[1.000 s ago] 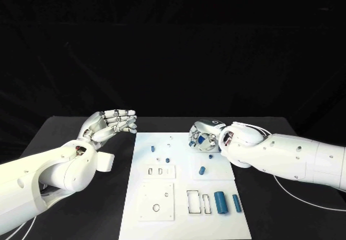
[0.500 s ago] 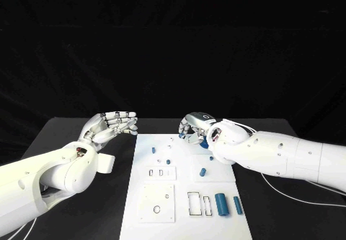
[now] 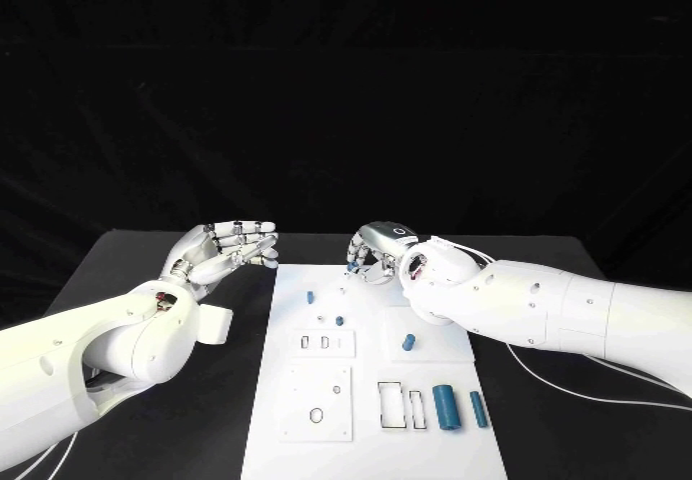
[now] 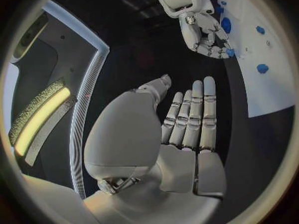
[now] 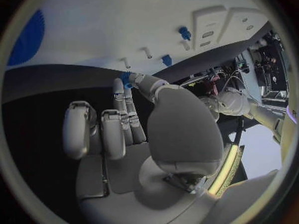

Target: Assemble the parts on the task board

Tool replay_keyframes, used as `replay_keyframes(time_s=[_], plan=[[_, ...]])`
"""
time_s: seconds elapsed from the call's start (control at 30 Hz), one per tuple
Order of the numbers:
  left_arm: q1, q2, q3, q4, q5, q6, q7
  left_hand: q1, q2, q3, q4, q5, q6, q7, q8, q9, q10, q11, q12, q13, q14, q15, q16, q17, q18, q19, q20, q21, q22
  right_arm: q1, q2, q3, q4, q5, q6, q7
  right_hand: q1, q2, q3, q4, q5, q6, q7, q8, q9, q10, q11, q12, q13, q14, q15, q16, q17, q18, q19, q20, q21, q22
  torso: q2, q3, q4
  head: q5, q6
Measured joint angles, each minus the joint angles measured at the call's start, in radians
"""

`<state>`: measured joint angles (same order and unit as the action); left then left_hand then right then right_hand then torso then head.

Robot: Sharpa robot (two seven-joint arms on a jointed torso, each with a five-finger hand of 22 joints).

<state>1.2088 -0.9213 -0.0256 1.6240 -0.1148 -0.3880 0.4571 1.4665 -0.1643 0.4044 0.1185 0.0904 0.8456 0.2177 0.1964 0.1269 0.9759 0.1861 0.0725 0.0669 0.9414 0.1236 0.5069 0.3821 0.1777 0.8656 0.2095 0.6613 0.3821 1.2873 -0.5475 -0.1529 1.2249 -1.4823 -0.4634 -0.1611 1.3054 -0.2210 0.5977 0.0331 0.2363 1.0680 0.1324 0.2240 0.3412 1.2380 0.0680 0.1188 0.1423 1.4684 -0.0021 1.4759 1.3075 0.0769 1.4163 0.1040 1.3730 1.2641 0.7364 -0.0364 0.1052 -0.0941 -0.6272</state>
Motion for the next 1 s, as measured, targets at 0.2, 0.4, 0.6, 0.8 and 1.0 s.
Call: replay_keyframes(time_s=[0.2,0.4,0.6,0.8,1.0], plan=[[0.0,0.0,0.0,0.0,0.001,0.001,-0.002,0.0,0.0,0.0,0.0,0.0,0.0,0.0,0.0,0.0,0.0,0.0,0.0,0.0,0.0,0.0,0.0,0.001,0.0,-0.001,0.001,0.001,0.0,-0.001,0.008,0.0,-0.009,0.003,0.004,0.001,0.0,0.0,0.0,0.0,0.0,0.0,0.0,-0.001,0.002,0.0,0.0,0.0,0.0,0.0,0.0,0.0,0.0,0.0,0.0,0.0,0.0,0.0,0.001,-0.0021,0.0035,-0.003,-0.002],[0.0,0.002,0.0,0.001,0.002,0.002,-0.003,0.0,0.0,0.0,0.0,-0.003,0.0,0.0,0.0,0.0,0.0,0.0,0.0,0.0,0.0,0.0,0.0,0.001,0.0,-0.001,0.001,0.001,0.002,-0.002,0.016,0.0,-0.019,0.005,0.014,0.001,-0.003,0.003,0.0,0.0,0.0,0.0,0.0,-0.002,0.004,0.0,0.0,0.0,0.0,0.0,0.0,0.0,0.0,0.0,0.0,0.0,0.0,-0.001,0.001,-0.0025,0.0051,-0.004,-0.005],[0.001,0.005,0.0,0.002,0.002,0.003,-0.004,0.0,0.0,0.0,0.0,-0.003,0.0,0.0,0.0,0.0,0.0,0.0,0.0,0.0,0.0,0.0,0.0,0.001,0.0,-0.001,0.001,0.001,0.002,-0.002,0.026,-0.001,-0.033,0.006,0.025,0.001,-0.005,0.005,0.0,0.0,0.0,0.0,0.0,-0.002,0.004,0.0,0.0,0.0,0.0,0.0,0.0,0.0,0.0,0.0,0.0,0.0,0.0,-0.001,0.002,-0.0028,0.0077,-0.005,-0.008],[0.002,0.005,0.0,0.002,0.002,0.003,-0.005,0.0,0.0,0.0,0.0,-0.003,0.0,0.0,0.0,0.0,0.0,0.0,0.0,0.0,0.0,0.0,0.0,0.0,0.0,-0.001,0.001,0.005,0.003,-0.006,0.036,-0.003,-0.046,0.006,0.035,0.001,-0.005,0.005,0.0,0.0,-0.001,0.0,0.0,-0.002,0.004,0.0,0.0,0.0,-0.001,0.0,0.0,0.0,0.001,0.0,-0.004,-0.004,0.0,-0.004,0.002,-0.0028,0.0106,-0.005,-0.012],[0.003,0.004,0.001,0.002,0.003,0.003,-0.006,0.0,0.0,0.0,0.0,-0.003,0.0,0.0,0.0,0.0,0.0,0.0,0.0,0.0,0.0,0.0,0.0,0.0,0.0,-0.001,0.001,0.005,0.003,-0.006,0.041,-0.001,-0.059,0.006,0.038,0.001,-0.005,0.005,0.0,0.0,-0.001,-0.002,0.001,0.0,0.006,0.0,0.0,0.0,0.0,0.0,0.0,0.0,0.001,0.0,-0.004,-0.004,0.0,-0.006,0.003,-0.0031,0.0118,-0.003,-0.016]])
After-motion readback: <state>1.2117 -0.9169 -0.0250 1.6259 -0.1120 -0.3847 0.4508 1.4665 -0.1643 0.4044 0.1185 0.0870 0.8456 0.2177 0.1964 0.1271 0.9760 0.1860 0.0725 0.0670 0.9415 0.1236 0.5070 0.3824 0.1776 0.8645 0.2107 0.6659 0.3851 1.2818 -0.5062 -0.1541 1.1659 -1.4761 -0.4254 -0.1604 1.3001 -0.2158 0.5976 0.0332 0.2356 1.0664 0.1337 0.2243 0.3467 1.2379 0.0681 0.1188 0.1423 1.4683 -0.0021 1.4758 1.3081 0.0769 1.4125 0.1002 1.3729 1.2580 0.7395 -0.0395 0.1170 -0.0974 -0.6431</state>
